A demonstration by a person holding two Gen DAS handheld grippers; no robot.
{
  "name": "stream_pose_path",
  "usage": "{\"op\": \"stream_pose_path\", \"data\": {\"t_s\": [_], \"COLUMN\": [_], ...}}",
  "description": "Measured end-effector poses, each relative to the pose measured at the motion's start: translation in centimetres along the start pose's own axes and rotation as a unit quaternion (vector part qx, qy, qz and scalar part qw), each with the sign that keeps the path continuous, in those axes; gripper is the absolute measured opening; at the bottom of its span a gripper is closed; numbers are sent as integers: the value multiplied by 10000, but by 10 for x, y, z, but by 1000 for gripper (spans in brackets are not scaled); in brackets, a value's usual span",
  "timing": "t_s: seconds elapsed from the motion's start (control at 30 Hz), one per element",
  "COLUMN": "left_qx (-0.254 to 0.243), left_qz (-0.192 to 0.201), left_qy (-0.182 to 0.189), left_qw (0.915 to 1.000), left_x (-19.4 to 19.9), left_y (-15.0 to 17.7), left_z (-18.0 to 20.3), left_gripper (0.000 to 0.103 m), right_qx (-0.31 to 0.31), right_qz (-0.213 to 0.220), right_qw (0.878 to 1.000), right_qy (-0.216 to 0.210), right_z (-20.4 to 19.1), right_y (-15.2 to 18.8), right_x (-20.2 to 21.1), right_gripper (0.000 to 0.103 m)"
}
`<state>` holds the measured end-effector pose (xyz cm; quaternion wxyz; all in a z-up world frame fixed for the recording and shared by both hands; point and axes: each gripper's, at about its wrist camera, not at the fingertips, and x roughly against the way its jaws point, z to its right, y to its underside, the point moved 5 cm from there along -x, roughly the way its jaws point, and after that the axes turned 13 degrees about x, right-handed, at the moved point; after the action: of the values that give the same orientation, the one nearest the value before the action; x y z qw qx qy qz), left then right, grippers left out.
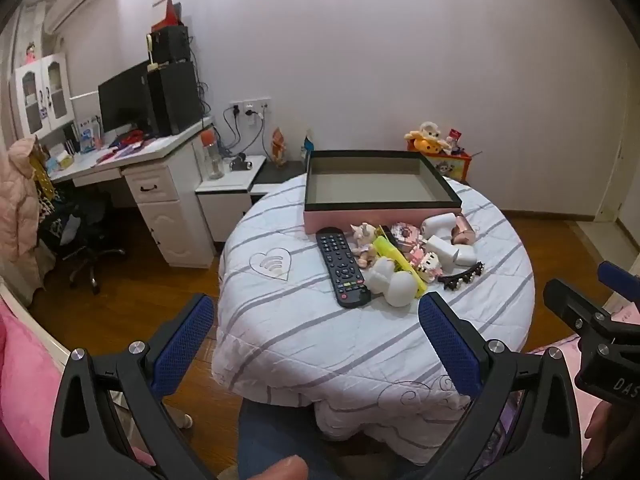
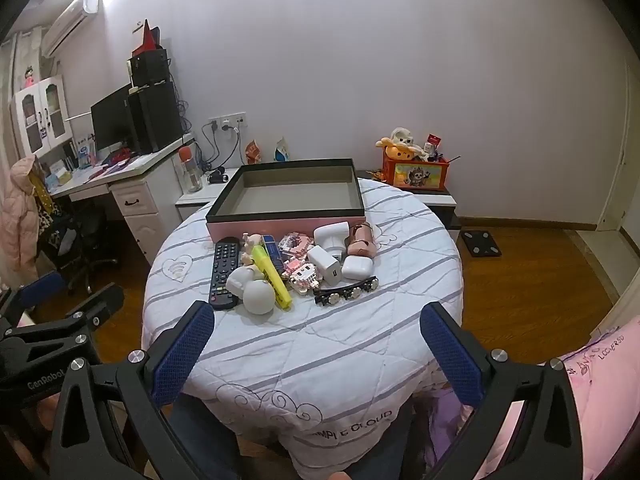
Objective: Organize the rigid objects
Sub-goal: 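Move both tools toward the items beside the pink box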
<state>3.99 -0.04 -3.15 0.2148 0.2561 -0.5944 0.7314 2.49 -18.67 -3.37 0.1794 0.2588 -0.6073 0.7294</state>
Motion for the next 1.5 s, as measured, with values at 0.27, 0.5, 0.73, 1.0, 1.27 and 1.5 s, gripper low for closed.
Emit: {"op": "stream_pose_path", "data": {"t_s": [0.27, 0.5, 0.73, 1.0, 1.27, 1.5], "left_qx": [50, 115, 140, 218, 216, 132], "left_qz": [271, 400, 538, 683, 884, 752], "left_qy": [-115, -258, -339, -330, -303, -321], "left_qw": [9996, 9988, 9979, 9969, 9954, 9966], "left_x": [13, 19, 23, 22, 16, 9], "left_y": [-8, -9, -13, -14, -14, -10], "left_z": [-8, -14, -18, -22, -27, -25], "left_gripper": [103, 103, 103, 103, 103, 103], "right_qx": [90, 185, 229, 257, 233, 181], "right_qz": [-50, 131, 148, 154, 145, 127], "right_qw": [9999, 9997, 9995, 9993, 9993, 9994], "right_qy": [-26, -86, -150, -233, -251, -255], "right_z": [-7, -15, -21, -25, -27, -24], "right_y": [-5, -13, -17, -18, -16, -14], "right_x": [-2, 9, 4, 1, -1, -4], "right_gripper": [103, 103, 103, 103, 103, 103]}}
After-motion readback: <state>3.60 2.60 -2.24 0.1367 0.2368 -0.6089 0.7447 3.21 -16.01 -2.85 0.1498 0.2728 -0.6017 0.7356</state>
